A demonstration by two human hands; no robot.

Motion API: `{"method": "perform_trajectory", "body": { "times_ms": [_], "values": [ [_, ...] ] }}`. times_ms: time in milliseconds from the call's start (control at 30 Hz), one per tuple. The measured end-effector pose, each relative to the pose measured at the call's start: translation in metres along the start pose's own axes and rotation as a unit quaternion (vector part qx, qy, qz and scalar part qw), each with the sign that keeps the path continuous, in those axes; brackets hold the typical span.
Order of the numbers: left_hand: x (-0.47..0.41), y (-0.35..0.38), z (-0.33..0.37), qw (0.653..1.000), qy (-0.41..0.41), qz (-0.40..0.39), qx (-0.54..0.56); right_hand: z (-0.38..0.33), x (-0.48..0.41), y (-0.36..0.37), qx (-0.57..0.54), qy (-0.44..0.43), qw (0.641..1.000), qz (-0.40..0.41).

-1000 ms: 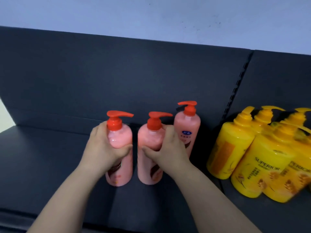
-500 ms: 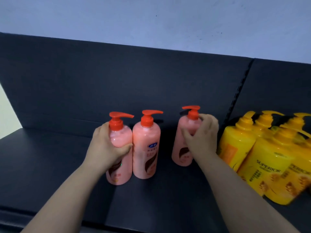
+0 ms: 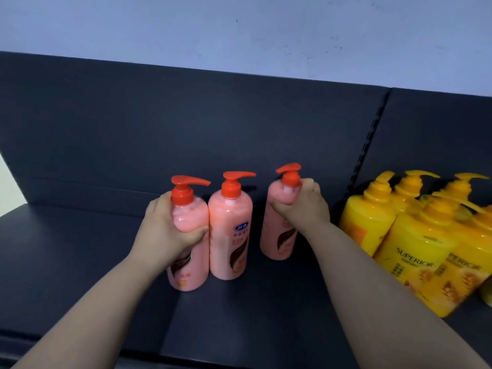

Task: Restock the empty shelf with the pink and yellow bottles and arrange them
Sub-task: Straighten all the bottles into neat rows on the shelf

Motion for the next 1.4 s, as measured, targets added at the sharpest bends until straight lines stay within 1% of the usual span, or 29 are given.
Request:
{"method": "perform_trajectory", "body": {
  "times_ms": [100, 133, 167, 200, 233, 267, 333, 433, 467, 533, 600, 633, 700, 767, 800, 867, 900, 933, 967, 1033, 1067, 1133, 1200, 1233, 1267, 1300, 1333, 1400],
  "values": [
    [-0.002, 0.007, 0.004, 1.0, 0.008, -0.013, 0.01, -0.001, 0.001, -0.005, -0.077, -0.033, 0.992, -0.093],
    [-0.002, 0.01, 0.006, 1.0, 0.009, -0.016, 0.014, -0.003, 0.001, -0.007, -0.081, -0.041, 0.989, -0.114],
    [-0.003, 0.013, 0.009, 1.0, 0.011, -0.017, 0.016, -0.005, 0.0, -0.009, -0.058, -0.048, 0.99, -0.119],
    [-0.002, 0.016, 0.012, 1.0, 0.011, -0.018, 0.016, -0.006, -0.001, -0.009, -0.012, -0.052, 0.992, -0.111],
    [-0.002, 0.018, 0.015, 1.0, 0.009, -0.018, 0.018, -0.007, -0.003, -0.008, 0.028, -0.047, 0.994, -0.097],
    [-0.002, 0.02, 0.016, 1.0, 0.008, -0.018, 0.02, -0.007, -0.003, -0.007, 0.045, -0.034, 0.995, -0.081],
    [-0.003, 0.022, 0.018, 1.0, 0.005, -0.018, 0.021, -0.005, -0.003, -0.003, 0.02, -0.023, 0.998, -0.052],
    [-0.002, 0.023, 0.019, 1.0, 0.006, -0.017, 0.018, -0.001, -0.004, -0.002, 0.008, -0.058, 0.997, -0.045],
    [-0.002, 0.023, 0.019, 1.0, 0.007, -0.016, 0.018, 0.0, -0.005, -0.006, -0.004, -0.074, 0.996, -0.056],
    [-0.002, 0.023, 0.017, 1.0, 0.006, -0.02, 0.019, 0.001, -0.006, -0.015, -0.062, -0.1, 0.987, -0.109],
    [-0.003, 0.024, 0.014, 1.0, 0.002, -0.02, 0.021, -0.001, -0.006, -0.018, -0.121, -0.098, 0.974, -0.165],
    [-0.004, 0.025, 0.013, 1.0, 0.001, -0.018, 0.022, -0.004, -0.006, -0.016, -0.136, -0.094, 0.971, -0.175],
    [-0.004, 0.026, 0.015, 1.0, 0.003, -0.014, 0.021, -0.01, -0.01, -0.006, -0.139, -0.053, 0.977, -0.152],
    [-0.003, 0.026, 0.016, 1.0, 0.007, -0.012, 0.019, -0.011, -0.013, 0.004, -0.093, 0.022, 0.988, -0.119],
    [-0.003, 0.026, 0.016, 1.0, 0.007, -0.013, 0.02, -0.011, -0.013, 0.005, -0.07, 0.038, 0.992, -0.097],
    [-0.002, 0.025, 0.015, 1.0, 0.005, -0.016, 0.025, -0.01, -0.013, 0.002, -0.059, 0.026, 0.996, -0.064],
    [-0.003, 0.025, 0.014, 0.999, 0.005, -0.016, 0.027, -0.007, -0.015, 0.001, -0.076, 0.011, 0.995, -0.064],
    [-0.003, 0.025, 0.015, 0.999, 0.006, -0.017, 0.027, -0.003, -0.017, 0.0, -0.11, -0.008, 0.991, -0.082],
    [-0.003, 0.025, 0.015, 1.0, 0.005, -0.016, 0.026, 0.002, -0.019, -0.001, -0.154, -0.016, 0.981, -0.116],
    [-0.003, 0.025, 0.015, 1.0, 0.005, -0.017, 0.025, 0.006, -0.021, 0.0, -0.23, -0.017, 0.955, -0.186],
    [-0.004, 0.025, 0.016, 0.999, 0.004, -0.018, 0.026, 0.004, -0.02, 0.0, -0.235, -0.029, 0.952, -0.193],
    [-0.004, 0.024, 0.017, 0.999, 0.003, -0.02, 0.03, -0.003, -0.021, 0.006, -0.162, -0.049, 0.975, -0.144],
    [-0.002, 0.023, 0.019, 0.999, -0.001, -0.021, 0.031, -0.008, -0.02, 0.012, -0.104, 0.001, 0.991, -0.09],
    [-0.002, 0.023, 0.019, 0.999, -0.002, -0.022, 0.031, -0.009, -0.018, 0.011, -0.107, 0.01, 0.992, -0.062],
    [-0.002, 0.023, 0.019, 0.999, 0.0, -0.022, 0.031, -0.009, -0.019, 0.01, -0.121, -0.004, 0.992, -0.044],
    [-0.002, 0.022, 0.019, 0.999, 0.003, -0.024, 0.03, -0.006, -0.021, 0.009, -0.15, -0.024, 0.987, -0.046],
    [-0.001, 0.022, 0.019, 0.999, 0.006, -0.024, 0.03, -0.004, -0.021, 0.005, -0.185, -0.03, 0.98, -0.07],
    [-0.001, 0.022, 0.018, 0.999, 0.004, -0.026, 0.032, 0.004, -0.023, 0.0, -0.223, -0.011, 0.963, -0.148]
  ]
}}
Point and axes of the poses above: each hand's wrist, its own x-axis away from the middle knuckle, its own y-axis out of the palm, z = x × y, the point moved 3 cm from there along -x, towards the middle knuckle, and after that the axes turned 8 degrees about y, right-handed, at the moved point
